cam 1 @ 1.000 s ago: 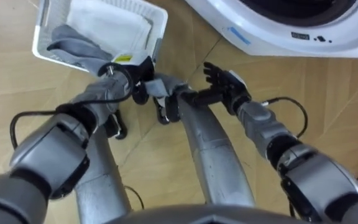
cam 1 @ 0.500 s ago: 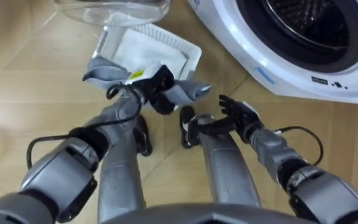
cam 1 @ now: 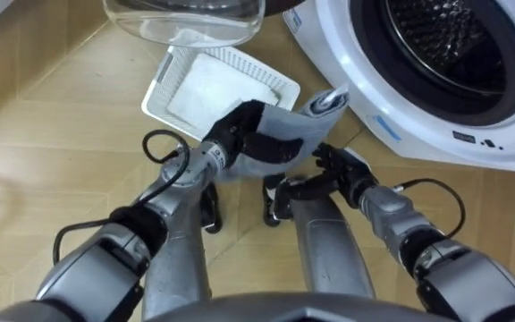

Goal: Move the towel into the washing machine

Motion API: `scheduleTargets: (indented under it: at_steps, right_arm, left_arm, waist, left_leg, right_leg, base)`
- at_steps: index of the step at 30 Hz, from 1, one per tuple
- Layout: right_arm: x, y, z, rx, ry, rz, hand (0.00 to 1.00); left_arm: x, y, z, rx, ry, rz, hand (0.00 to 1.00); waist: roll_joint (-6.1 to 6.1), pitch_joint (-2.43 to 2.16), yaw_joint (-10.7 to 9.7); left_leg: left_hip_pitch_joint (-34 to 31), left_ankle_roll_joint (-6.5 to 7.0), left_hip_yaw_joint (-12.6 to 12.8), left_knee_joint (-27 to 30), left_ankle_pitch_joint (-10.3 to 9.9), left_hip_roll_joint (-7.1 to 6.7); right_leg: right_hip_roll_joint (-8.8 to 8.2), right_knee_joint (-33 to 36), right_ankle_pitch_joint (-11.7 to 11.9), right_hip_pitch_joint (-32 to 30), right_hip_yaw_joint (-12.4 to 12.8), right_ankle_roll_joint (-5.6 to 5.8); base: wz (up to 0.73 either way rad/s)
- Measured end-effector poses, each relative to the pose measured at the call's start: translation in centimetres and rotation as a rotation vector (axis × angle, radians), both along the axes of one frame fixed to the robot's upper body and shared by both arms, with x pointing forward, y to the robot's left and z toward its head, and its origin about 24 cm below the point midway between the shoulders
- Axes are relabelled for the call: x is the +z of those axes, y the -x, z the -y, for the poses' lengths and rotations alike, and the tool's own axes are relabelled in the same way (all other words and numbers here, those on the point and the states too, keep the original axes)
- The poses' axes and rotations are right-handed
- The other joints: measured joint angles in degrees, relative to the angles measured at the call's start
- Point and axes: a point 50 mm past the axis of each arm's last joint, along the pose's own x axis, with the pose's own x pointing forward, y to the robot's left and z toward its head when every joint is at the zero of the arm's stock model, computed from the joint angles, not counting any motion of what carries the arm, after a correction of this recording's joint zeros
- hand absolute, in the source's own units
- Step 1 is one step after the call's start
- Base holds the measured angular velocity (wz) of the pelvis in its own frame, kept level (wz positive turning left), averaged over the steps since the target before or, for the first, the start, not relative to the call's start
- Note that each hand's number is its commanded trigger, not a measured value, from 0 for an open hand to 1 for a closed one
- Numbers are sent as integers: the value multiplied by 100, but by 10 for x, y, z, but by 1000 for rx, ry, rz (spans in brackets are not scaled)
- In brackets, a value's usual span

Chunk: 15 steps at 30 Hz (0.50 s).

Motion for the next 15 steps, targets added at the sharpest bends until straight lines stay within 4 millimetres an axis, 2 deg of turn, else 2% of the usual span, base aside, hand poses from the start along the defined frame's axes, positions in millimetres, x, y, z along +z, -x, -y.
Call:
scheduleTargets:
  at_steps: [5,9,11,13,14,15]
  right_arm:
    - [-1,1,-2,20,-5,-20,0]
    - [-1,1,0,20,-5,-27,0]
    - [-4,6,1,17,-1,-48,0]
    - [-6,9,0,15,-2,-66,0]
    - [-8,12,0,14,0,-79,0]
    - [-8,12,0,15,2,-82,2]
  left_arm:
    - [-11,15,4,11,193,-161,100]
    - [-13,19,6,28,273,-218,100]
    - [-14,22,8,37,319,-263,100]
    - [-15,23,8,34,351,-285,100]
    - [-15,23,10,23,364,-292,100]
    - [-14,24,10,20,369,-296,100]
  waist:
    - [4,-7,6]
    - [32,-26,7]
    - [113,-94,8]
    - [139,-113,28]
    - [183,-146,35]
    - [193,-152,40]
  left_leg:
    - [5,0,-59,-12,16,9]
    - [16,-7,-127,-26,35,0]
    - [88,-14,-169,-79,46,-5]
    - [218,-24,-169,-137,53,-14]
    - [260,-28,-169,-166,56,-14]
    - [287,-29,-161,-183,58,-17]
  right_leg:
    - [11,-74,41,65,-70,-8]
    - [14,-119,53,120,-129,-8]
    - [11,-198,58,234,-193,-15]
    - [8,-240,56,352,-195,-15]
    - [9,-270,57,399,-205,-15]
    - [6,-274,57,419,-201,-15]
  base:
    - [3]
    - [6]
    - [8]
    - [4]
    - [0]
    - [0]
